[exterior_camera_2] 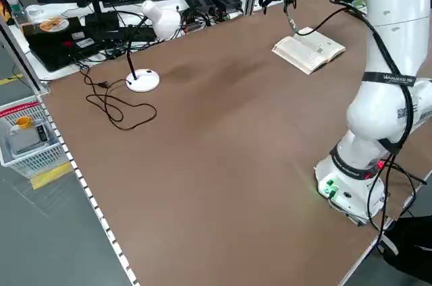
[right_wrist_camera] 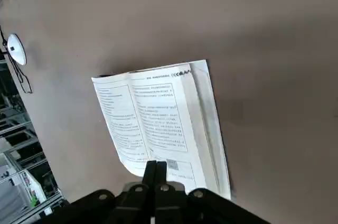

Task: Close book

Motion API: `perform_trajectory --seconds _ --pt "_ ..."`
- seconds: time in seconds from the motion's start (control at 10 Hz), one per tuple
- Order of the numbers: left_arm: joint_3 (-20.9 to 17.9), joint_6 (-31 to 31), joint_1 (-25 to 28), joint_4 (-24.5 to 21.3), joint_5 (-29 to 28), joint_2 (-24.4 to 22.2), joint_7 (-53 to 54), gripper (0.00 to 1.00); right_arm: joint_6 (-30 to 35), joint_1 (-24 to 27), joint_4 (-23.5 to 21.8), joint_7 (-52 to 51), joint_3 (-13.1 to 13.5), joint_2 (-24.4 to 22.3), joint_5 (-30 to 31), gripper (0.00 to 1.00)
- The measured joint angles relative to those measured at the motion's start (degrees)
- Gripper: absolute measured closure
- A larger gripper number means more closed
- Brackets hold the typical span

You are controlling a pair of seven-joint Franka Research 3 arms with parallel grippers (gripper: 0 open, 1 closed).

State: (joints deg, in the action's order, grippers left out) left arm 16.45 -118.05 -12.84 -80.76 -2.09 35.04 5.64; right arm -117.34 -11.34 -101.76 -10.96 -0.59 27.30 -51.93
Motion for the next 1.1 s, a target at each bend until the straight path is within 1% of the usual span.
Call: perform_trajectory --seconds 0.3,0.5,0.6,0.9,1.1 --pt "0.03 -2.39 -0.82 0.01 0.00 2.24 0.15 0.00 -0.20 -0.73 -0.03 -2.59 0.00 1.73 -3.33 0.99" --pt "0.04 -3.92 -1.65 0.02 0.00 3.56 0.15 0.00 -0.20 -0.88 -0.14 -4.66 0.00 2.87 -4.36 0.99" --pt "0.03 -4.31 -1.92 0.04 0.00 4.02 0.15 0.00 -0.20 -0.89 -0.23 -5.74 0.00 3.61 -5.13 0.99" --pt "0.03 -5.21 -2.08 0.07 0.00 4.83 0.16 0.00 -0.27 -1.17 -0.75 -12.50 -0.01 6.27 -10.16 0.99" --pt "0.03 -5.89 -2.11 0.10 0.00 5.17 0.17 0.00 -1.39 -1.48 -1.03 -14.38 -0.03 7.77 -11.59 0.99"
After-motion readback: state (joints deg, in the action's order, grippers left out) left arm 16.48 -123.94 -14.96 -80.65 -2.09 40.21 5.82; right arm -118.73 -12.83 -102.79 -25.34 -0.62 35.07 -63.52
